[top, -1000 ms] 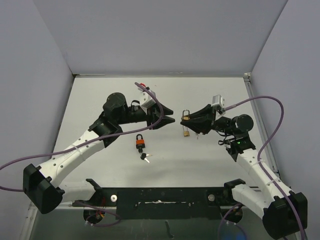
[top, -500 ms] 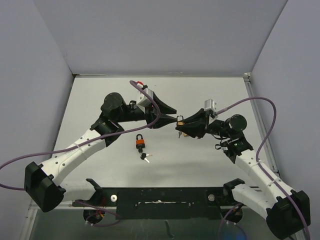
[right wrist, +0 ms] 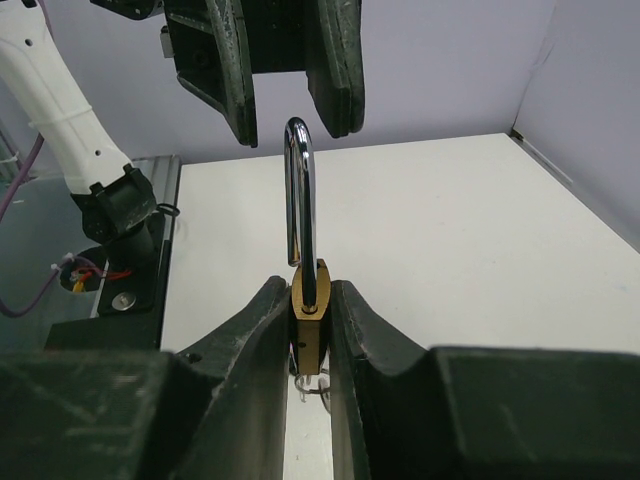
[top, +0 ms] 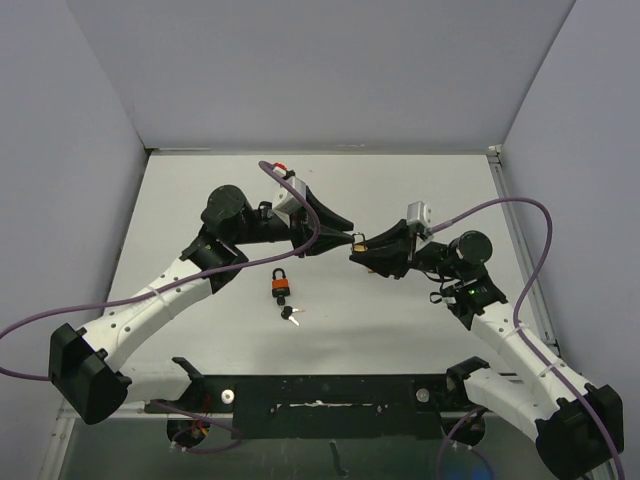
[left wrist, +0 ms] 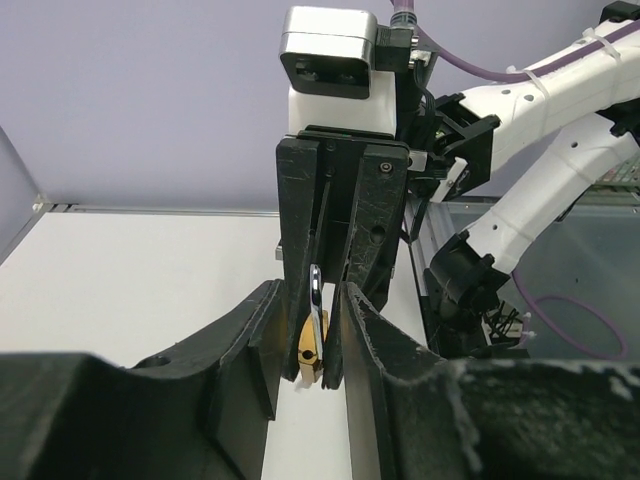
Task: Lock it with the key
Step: Lock the lock.
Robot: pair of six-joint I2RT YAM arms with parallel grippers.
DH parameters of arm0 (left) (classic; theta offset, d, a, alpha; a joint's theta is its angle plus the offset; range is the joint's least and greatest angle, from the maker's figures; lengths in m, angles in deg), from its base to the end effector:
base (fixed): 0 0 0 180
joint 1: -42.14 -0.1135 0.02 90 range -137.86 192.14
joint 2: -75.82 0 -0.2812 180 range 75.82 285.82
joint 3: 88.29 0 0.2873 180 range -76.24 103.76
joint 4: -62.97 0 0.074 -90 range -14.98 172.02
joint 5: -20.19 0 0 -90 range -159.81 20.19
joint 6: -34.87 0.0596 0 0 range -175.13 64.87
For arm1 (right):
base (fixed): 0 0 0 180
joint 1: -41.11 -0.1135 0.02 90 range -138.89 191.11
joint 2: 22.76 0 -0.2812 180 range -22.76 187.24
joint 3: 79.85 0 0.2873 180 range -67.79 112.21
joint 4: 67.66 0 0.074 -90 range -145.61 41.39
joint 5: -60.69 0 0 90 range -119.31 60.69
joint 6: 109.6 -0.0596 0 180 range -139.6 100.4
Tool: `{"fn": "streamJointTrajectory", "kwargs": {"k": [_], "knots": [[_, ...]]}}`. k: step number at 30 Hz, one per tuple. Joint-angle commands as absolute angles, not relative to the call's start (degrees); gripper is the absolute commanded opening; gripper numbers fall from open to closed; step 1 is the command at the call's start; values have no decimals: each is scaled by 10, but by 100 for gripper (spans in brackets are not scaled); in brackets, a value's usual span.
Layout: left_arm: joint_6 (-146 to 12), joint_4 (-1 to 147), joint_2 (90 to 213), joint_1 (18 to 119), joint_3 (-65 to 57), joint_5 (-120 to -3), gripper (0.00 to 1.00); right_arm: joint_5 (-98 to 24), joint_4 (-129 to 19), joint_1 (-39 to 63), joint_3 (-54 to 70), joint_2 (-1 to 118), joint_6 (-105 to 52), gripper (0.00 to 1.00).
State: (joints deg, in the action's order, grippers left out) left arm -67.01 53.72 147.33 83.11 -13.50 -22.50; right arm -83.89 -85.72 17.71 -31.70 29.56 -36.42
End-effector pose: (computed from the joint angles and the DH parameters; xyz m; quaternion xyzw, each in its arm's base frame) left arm 0.2199 -0.2490 0.4214 0.4469 0.4762 -0.5428 0.5281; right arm 0.2010 0.1399 0.3412 -0.3919 0.5262 0.5060 0.5599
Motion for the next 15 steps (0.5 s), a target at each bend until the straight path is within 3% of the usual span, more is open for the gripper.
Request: {"fn": "streamJointTrajectory", "kwargs": {"k": [1, 10, 15], "knots": [[-679, 511, 1478, 829, -119, -212, 25, -825, -880, 171, -308, 287, -356, 0], [-695, 502, 1495, 829, -117, -191, 19, -816, -876, 170, -307, 284, -352, 0], [-697, 500, 1496, 830, -118, -189, 9, -814, -875, 170, -306, 283, -351, 0]]}}
